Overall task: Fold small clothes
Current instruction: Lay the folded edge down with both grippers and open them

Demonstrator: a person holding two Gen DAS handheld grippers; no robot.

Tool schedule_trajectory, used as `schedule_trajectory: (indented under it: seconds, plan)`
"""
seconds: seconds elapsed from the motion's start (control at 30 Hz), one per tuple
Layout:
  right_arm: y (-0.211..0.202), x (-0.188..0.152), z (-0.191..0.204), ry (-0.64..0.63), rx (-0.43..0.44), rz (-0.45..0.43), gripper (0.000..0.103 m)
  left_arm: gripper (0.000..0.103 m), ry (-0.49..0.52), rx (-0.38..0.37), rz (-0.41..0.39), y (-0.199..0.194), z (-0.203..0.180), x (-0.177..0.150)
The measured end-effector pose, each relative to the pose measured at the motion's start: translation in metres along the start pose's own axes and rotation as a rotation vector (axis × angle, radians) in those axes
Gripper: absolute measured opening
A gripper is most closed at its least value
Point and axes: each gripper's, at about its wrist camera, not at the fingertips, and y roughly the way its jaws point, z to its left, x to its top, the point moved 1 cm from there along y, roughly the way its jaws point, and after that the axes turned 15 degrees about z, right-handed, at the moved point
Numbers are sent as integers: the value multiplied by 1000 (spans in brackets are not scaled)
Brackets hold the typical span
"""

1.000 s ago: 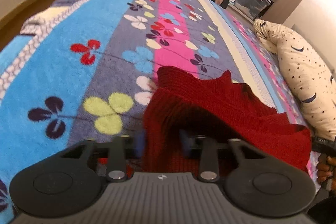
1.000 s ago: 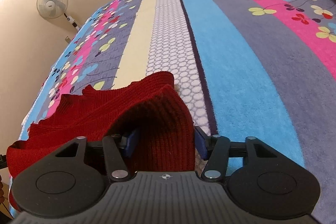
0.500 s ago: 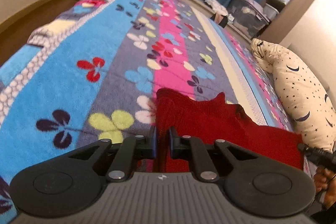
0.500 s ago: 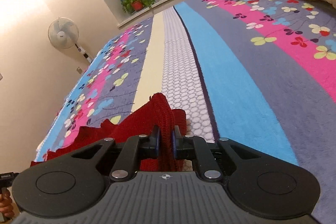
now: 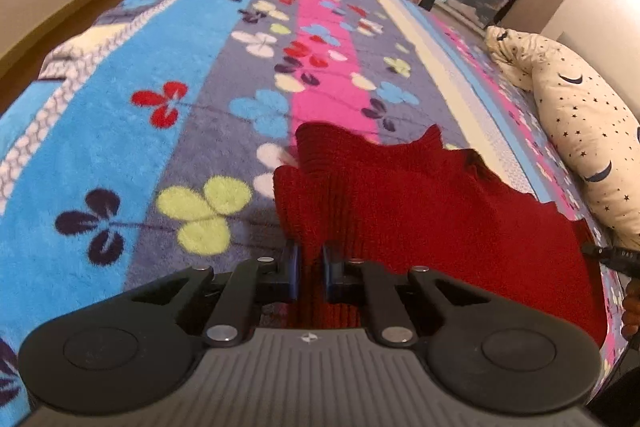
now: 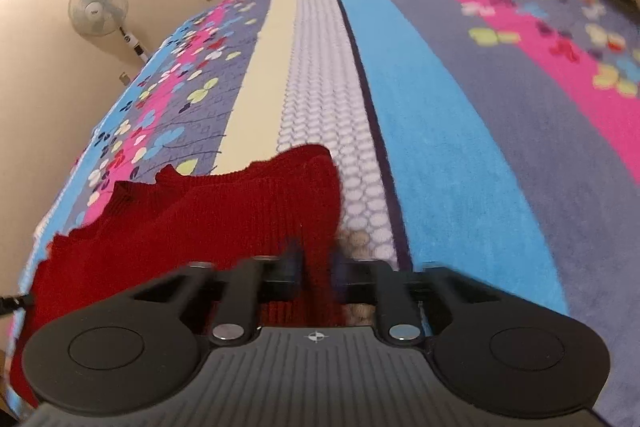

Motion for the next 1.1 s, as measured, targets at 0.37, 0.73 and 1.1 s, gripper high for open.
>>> schedule_trajectory:
  seconds: [0.37, 0.73, 1.1]
  plan:
    - [-17, 2, 6, -32, -34, -114, 11, 11, 58, 49, -149, -25, -12, 0]
    - [-38, 3, 13, -69, -4, -236, 11, 11, 102, 85, -246, -35, -26, 2]
    - [-40, 1, 15, -77, -3, -261, 11, 11, 104, 88, -265, -34, -25, 4]
